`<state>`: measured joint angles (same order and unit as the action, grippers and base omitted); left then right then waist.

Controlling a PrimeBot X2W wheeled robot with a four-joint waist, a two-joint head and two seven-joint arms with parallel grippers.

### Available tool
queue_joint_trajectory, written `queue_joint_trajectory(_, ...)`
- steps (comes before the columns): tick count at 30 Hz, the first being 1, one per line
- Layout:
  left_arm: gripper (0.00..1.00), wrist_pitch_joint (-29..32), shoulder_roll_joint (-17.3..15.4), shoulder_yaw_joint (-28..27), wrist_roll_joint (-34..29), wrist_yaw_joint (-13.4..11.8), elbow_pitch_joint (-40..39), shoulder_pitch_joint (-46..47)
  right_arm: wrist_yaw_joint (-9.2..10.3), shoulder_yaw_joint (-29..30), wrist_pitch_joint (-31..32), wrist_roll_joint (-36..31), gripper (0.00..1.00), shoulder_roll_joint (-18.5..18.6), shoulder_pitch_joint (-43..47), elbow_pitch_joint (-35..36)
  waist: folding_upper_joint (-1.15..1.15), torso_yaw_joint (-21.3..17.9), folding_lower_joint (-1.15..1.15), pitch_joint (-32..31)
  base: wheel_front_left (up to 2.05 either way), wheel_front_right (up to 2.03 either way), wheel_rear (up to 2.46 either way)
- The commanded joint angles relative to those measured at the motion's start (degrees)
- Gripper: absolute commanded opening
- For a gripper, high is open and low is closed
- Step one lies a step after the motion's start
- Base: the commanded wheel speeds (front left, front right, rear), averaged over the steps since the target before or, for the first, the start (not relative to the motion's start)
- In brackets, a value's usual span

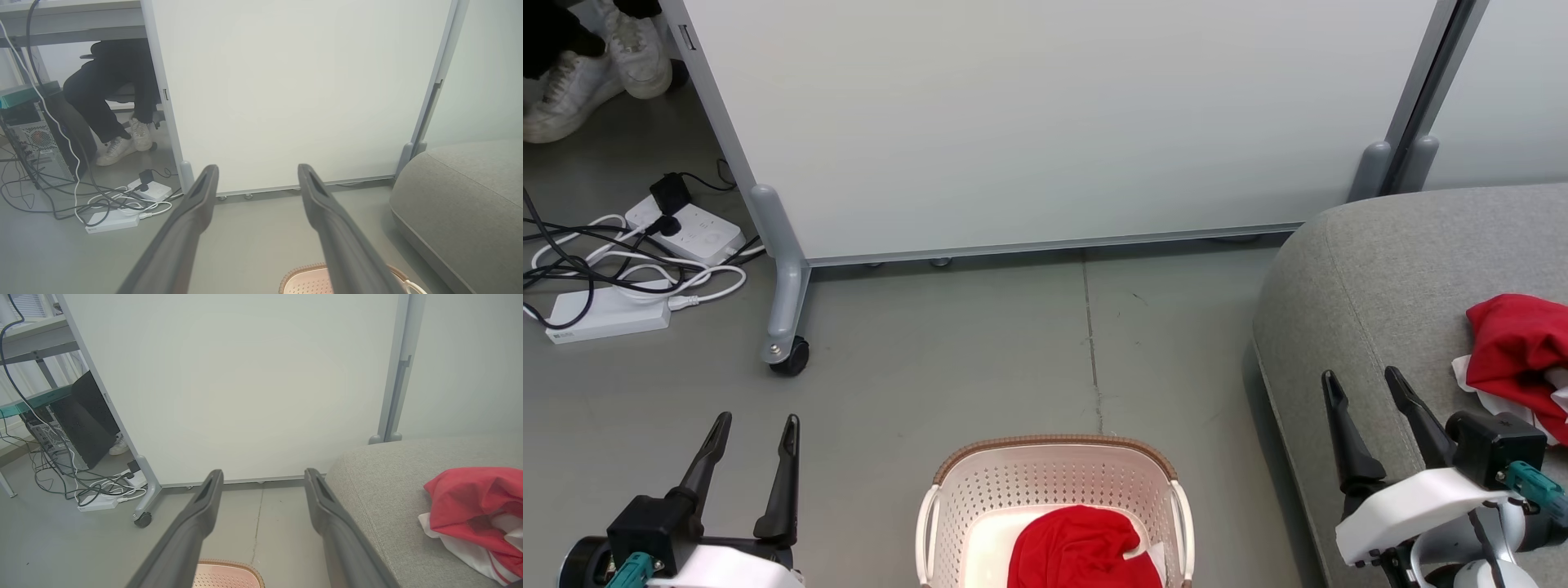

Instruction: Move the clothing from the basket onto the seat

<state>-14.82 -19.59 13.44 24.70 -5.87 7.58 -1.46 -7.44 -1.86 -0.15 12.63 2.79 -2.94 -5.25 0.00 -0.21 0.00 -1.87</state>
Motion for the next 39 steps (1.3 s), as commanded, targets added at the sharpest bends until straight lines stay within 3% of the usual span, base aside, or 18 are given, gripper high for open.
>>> queue_joint_trajectory(1,1.00,-0.09,-0.34,-0.03,-0.02,-0.03,0.19,0.79,-0.09,0.19,0.05,-0.02,1.00,0.25,0.30,-0.03,0.00,0.01,0.00,0.01,0.00,0.00,0.00)
queue_joint_trajectory(15,1.00,0.06,-0.79,0.24,-1.33,-1.56,-2.45,3.65,-0.09,0.54,0.18,0.68,1.00,0.24,-0.93,0.86,0.00,-0.05,0.00,1.80,0.00,0.00,0.00)
queue_joint_trajectory(22,1.00,0.08,-0.15,0.28,-2.25,-1.18,-5.89,11.99,-0.09,1.46,0.19,1.05,1.00,0.24,-4.21,4.42,0.00,-0.64,0.00,9.85,0.00,0.00,0.00)
queue_joint_trajectory(30,1.00,-0.15,2.75,1.86,-1.28,1.86,-1.21,23.10,-0.09,1.62,-1.17,2.16,1.00,0.24,-10.36,7.31,0.00,-3.44,0.00,21.29,0.00,0.00,0.00)
queue_joint_trajectory(39,1.00,0.10,7.07,7.77,-2.84,7.41,14.45,34.33,-0.09,0.90,-4.23,3.07,1.00,0.22,-17.27,8.55,0.00,-7.90,0.00,35.38,0.00,0.00,0.00)
